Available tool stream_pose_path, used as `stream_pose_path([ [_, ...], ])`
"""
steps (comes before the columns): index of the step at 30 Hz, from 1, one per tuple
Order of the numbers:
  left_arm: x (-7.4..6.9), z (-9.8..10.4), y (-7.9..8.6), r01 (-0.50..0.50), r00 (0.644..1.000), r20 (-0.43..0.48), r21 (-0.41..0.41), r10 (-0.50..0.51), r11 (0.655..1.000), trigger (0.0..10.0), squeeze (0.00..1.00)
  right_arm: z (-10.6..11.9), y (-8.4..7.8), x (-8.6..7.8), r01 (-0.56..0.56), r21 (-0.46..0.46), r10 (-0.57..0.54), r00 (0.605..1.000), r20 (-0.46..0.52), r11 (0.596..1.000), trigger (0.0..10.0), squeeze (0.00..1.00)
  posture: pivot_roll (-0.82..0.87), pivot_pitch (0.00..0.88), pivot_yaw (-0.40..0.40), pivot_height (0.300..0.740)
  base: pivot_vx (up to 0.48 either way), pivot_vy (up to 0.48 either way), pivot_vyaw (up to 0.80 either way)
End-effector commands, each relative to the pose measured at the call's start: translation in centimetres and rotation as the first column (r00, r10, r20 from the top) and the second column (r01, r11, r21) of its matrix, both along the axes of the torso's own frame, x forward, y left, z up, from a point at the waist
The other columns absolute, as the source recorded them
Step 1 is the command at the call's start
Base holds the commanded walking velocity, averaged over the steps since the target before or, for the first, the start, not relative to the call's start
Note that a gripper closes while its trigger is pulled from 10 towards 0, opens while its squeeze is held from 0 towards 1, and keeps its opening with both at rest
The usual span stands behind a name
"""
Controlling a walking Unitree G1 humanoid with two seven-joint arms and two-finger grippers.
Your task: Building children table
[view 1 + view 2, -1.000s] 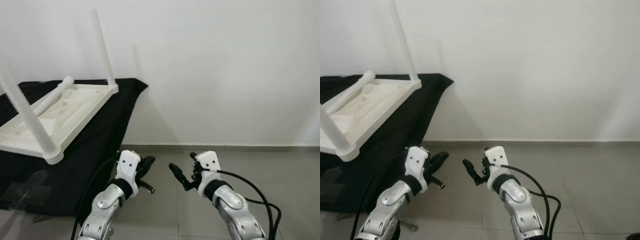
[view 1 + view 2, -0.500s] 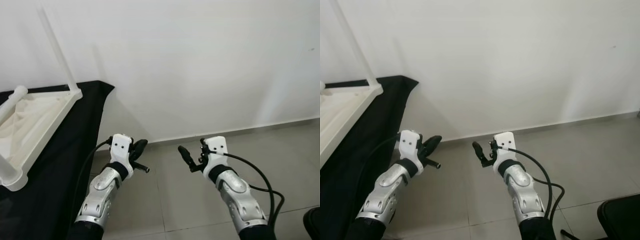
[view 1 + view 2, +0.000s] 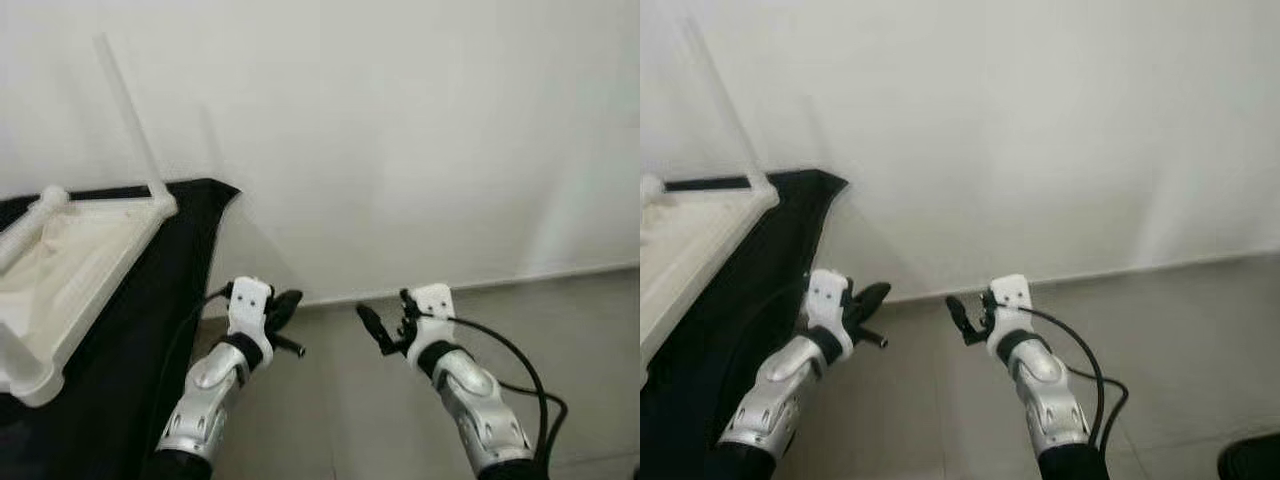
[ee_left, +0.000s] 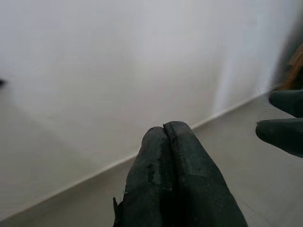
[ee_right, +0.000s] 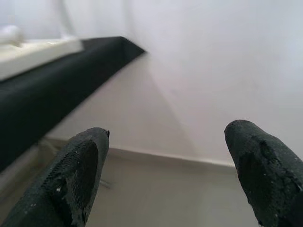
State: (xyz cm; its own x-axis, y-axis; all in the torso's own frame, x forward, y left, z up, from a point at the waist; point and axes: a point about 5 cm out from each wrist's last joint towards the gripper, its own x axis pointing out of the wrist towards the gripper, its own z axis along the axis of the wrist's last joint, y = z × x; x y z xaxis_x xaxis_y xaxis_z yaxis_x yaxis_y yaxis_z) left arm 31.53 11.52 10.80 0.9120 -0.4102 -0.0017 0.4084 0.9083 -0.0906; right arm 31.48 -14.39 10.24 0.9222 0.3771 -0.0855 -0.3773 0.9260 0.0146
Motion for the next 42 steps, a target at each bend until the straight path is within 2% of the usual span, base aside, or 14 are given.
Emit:
stream_pose_path([
  [1,-0.16,-0.71,0.91,-0.027,0.999,-0.027,0.003,0.027,1.0,10.0,0.0,0.0,0.82,-0.03,-0.029,0.006,0.029,1.0,0.001,1.0,10.0,0.0,-0.15,0.0,0.044,0.74,0.405,0.0,0.0],
  [42,-0.03,-0.46,0.65,-0.008,1.0,-0.023,-0.007,0.007,1.0,10.0,0.0,0.23,0.76,0.09,-0.05,0.023,0.05,0.999,-0.002,0.998,10.0,0.0,-0.15,0.0,0.042,0.74,0.4,0.0,0.0],
])
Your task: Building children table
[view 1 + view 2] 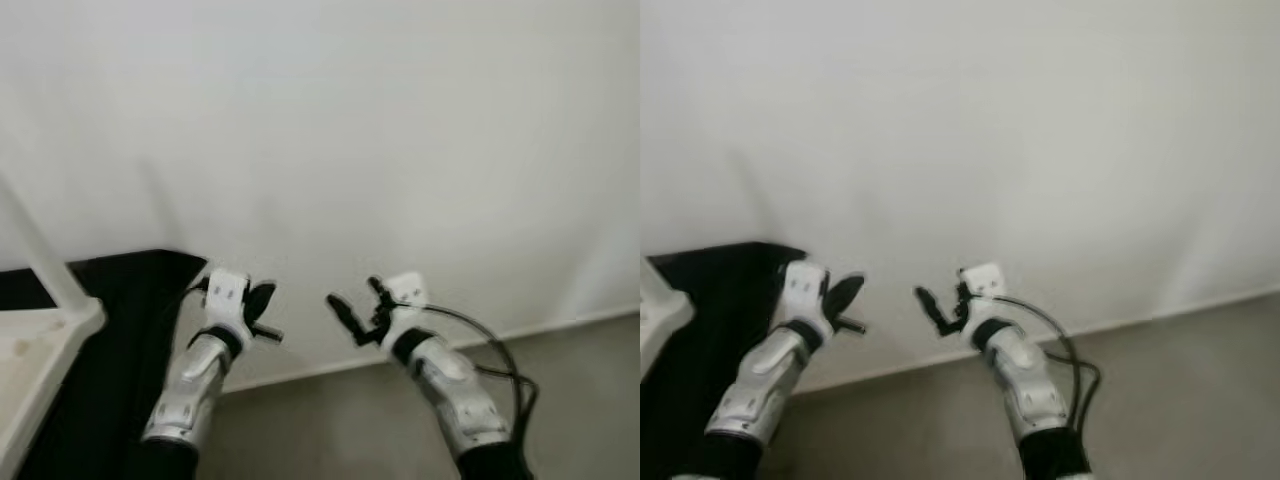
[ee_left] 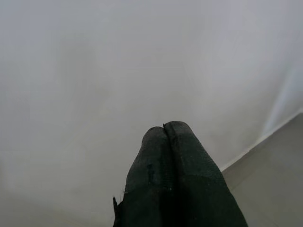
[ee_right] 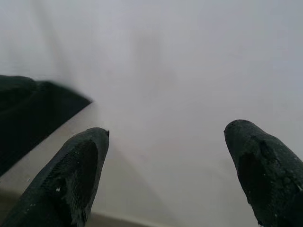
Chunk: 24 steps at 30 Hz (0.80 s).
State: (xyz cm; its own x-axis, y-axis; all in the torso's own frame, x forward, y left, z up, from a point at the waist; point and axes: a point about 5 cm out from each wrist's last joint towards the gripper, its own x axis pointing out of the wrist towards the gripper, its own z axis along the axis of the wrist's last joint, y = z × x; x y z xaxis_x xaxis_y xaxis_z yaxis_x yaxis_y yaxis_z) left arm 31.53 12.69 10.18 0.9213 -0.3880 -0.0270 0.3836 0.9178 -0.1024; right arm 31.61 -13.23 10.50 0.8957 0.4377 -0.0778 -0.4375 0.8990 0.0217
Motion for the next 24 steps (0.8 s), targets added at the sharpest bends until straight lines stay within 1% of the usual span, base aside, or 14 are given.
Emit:
stream_pose_path([
  [1,-0.04,0.16,-0.53,0.017,1.0,0.006,-0.006,-0.017,1.0,10.0,0.0,-0.04,-0.4,-0.04,0.016,0.013,-0.016,1.0,-0.008,1.0,10.0,0.0,-0.15,0.0,0.042,0.74,0.379,0.0,0.0],
  [12,-0.18,0.19,-0.6,0.017,1.0,0.005,-0.016,-0.017,1.0,10.0,0.0,-0.01,-0.47,-0.19,0.009,0.014,-0.009,1.0,-0.008,1.0,10.0,0.0,-0.16,0.0,0.04,0.74,0.376,0.0,0.0],
  [14,-0.2,0.35,-0.63,0.021,1.0,0.017,-0.025,-0.021,0.999,10.0,0.0,0.02,-0.44,-0.21,0.007,0.013,-0.007,1.0,-0.007,1.0,10.0,0.0,-0.16,0.0,0.041,0.74,0.326,0.0,0.0],
  [16,-0.26,0.52,-0.62,0.021,0.999,0.029,-0.036,-0.02,0.999,10.0,0.0,0.06,-0.43,-0.24,0.003,0.011,-0.003,1.0,-0.005,1.0,10.0,0.0,-0.16,0.0,0.04,0.74,0.0,0.0,0.0],
  [21,-0.3,0.5,-0.62,0.021,0.999,0.026,-0.036,-0.02,0.999,10.0,0.0,0.07,-0.34,-0.31,-0.012,0.005,0.012,1.0,-0.002,1.0,10.0,0.0,-0.16,0.0,0.039,0.74,0.0,0.0,0.0],
  [24,-0.34,0.45,-0.74,0.029,0.999,0.021,-0.03,-0.028,0.999,10.0,0.0,0.03,-0.19,-0.44,-0.033,-0.034,0.033,0.999,0.006,0.999,10.0,0.0,-0.16,0.0,0.039,0.74,0.0,-0.444,0.0],
])
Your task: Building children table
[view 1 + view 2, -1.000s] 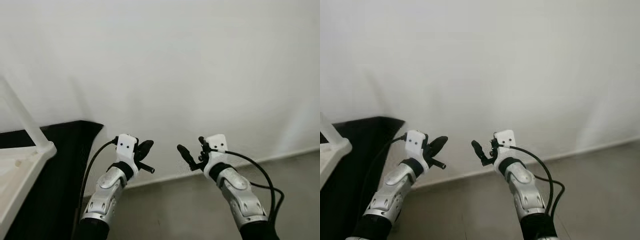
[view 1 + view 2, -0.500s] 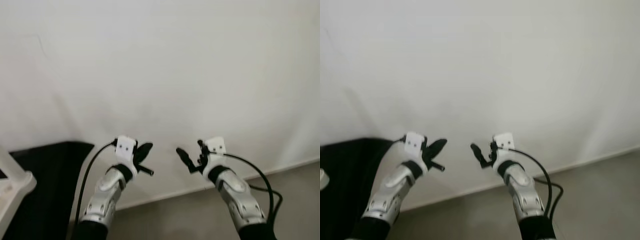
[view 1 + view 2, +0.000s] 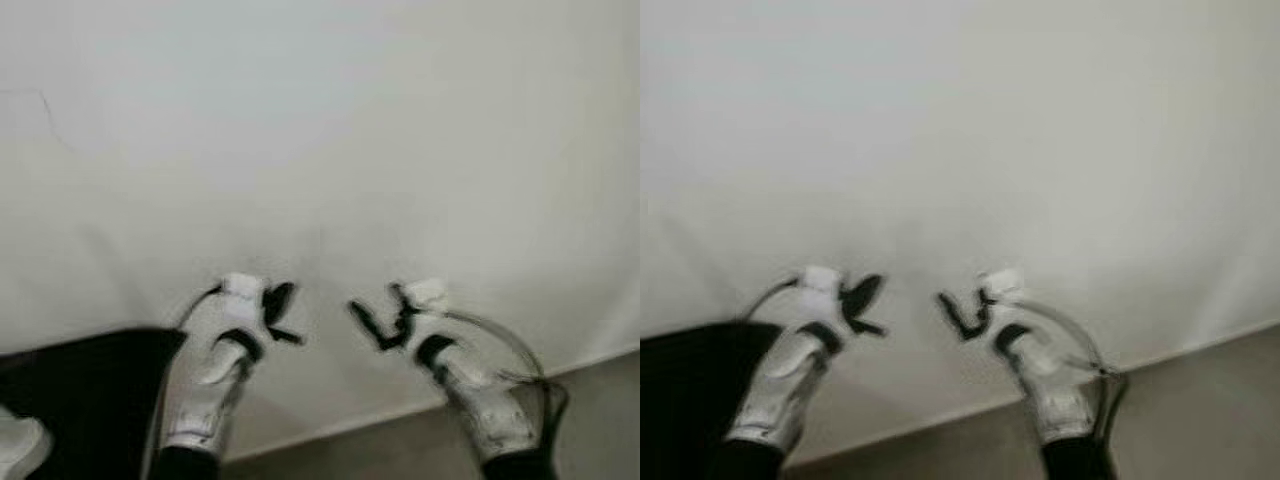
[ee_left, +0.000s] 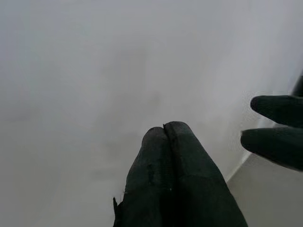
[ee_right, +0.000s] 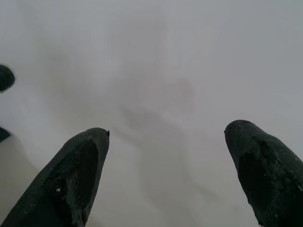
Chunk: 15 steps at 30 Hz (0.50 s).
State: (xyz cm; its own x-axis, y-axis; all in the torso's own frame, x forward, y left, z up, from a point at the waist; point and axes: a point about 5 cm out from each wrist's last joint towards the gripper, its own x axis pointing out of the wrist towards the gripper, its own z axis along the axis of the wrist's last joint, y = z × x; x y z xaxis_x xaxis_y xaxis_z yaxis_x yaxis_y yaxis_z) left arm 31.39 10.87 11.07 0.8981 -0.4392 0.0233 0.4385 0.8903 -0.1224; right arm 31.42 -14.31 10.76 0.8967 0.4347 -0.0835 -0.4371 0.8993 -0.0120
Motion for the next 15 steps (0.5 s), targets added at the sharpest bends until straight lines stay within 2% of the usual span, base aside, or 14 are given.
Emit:
stream_pose_path([
  [1,-0.2,-0.44,1.06,-0.027,0.999,-0.018,0.009,0.027,1.0,10.0,0.0,-0.24,0.94,-0.28,-0.04,-0.013,0.04,0.999,0.0,0.999,10.0,0.0,-0.16,0.0,0.039,0.74,0.0,-0.446,0.8],
  [8,-0.26,-0.48,1.11,-0.038,0.999,-0.023,0.007,0.039,0.999,10.0,0.0,-0.33,1.08,-0.45,-0.058,-0.024,0.058,0.998,-0.002,0.998,10.0,0.0,-0.16,0.0,0.038,0.74,0.0,-0.408,0.8],
  [15,-0.29,-0.58,1.29,-0.041,0.999,-0.029,0.005,0.041,0.999,10.0,0.0,-0.4,1.23,-0.56,-0.065,-0.02,0.065,0.998,-0.007,0.998,10.0,0.0,-0.15,0.0,0.042,0.74,0.0,0.0,0.8],
])
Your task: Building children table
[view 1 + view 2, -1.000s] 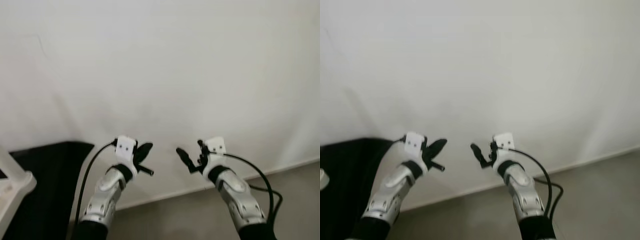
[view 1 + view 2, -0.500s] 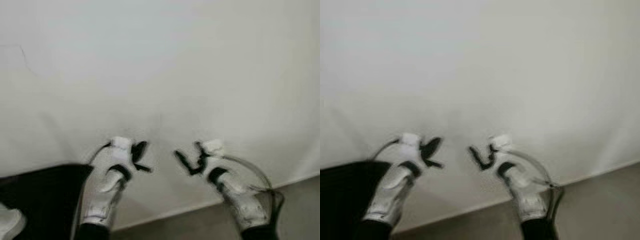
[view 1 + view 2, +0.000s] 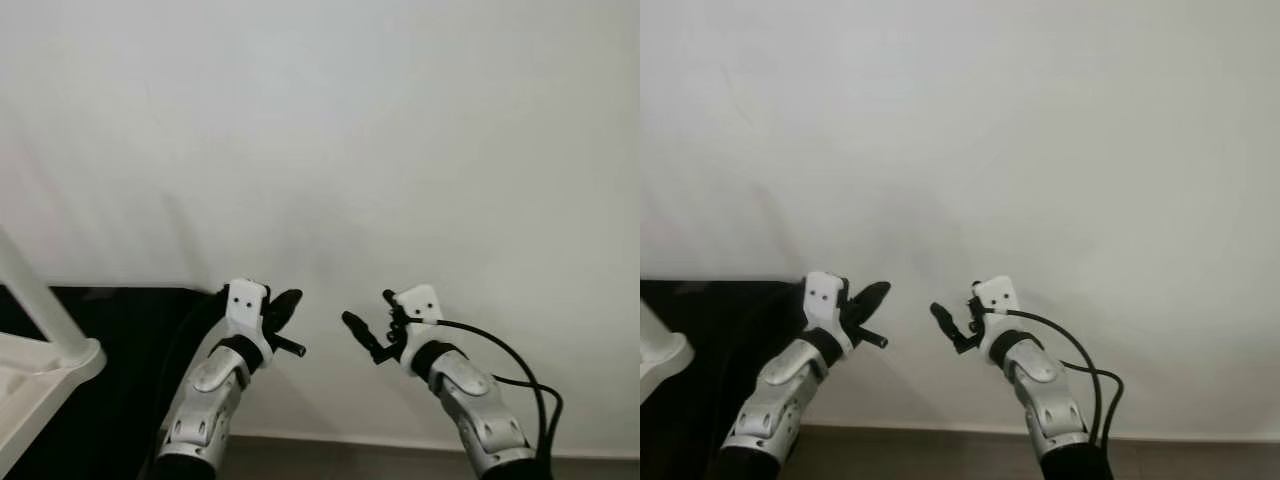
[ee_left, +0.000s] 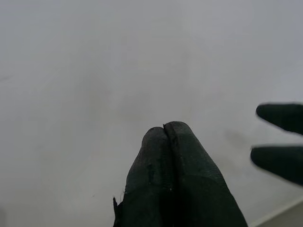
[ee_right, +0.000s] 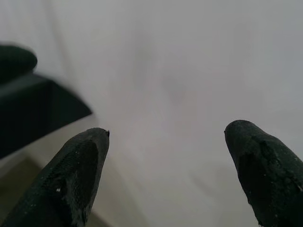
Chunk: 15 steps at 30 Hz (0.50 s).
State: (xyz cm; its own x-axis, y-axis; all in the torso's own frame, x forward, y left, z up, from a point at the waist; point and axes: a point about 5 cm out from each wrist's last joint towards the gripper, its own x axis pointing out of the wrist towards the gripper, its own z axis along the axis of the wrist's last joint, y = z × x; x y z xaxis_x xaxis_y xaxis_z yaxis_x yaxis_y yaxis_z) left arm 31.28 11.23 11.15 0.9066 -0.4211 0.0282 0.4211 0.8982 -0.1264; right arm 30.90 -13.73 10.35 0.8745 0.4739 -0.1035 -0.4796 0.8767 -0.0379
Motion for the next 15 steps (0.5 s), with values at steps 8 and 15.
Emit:
stream_pose_path([
  [8,-0.32,-0.78,1.06,-0.015,0.999,-0.039,0.014,0.015,1.0,10.0,0.0,-0.1,0.89,-0.2,-0.023,0.02,0.023,1.0,-0.008,1.0,10.0,0.0,-0.15,0.0,0.049,0.74,0.0,0.0,0.8],
  [15,-0.33,-0.72,1.07,-0.015,0.999,-0.041,0.009,0.016,1.0,10.0,0.0,-0.07,0.9,-0.22,-0.024,0.027,0.025,1.0,-0.012,0.999,10.0,0.0,-0.15,0.0,0.052,0.74,0.0,0.0,0.8],
])
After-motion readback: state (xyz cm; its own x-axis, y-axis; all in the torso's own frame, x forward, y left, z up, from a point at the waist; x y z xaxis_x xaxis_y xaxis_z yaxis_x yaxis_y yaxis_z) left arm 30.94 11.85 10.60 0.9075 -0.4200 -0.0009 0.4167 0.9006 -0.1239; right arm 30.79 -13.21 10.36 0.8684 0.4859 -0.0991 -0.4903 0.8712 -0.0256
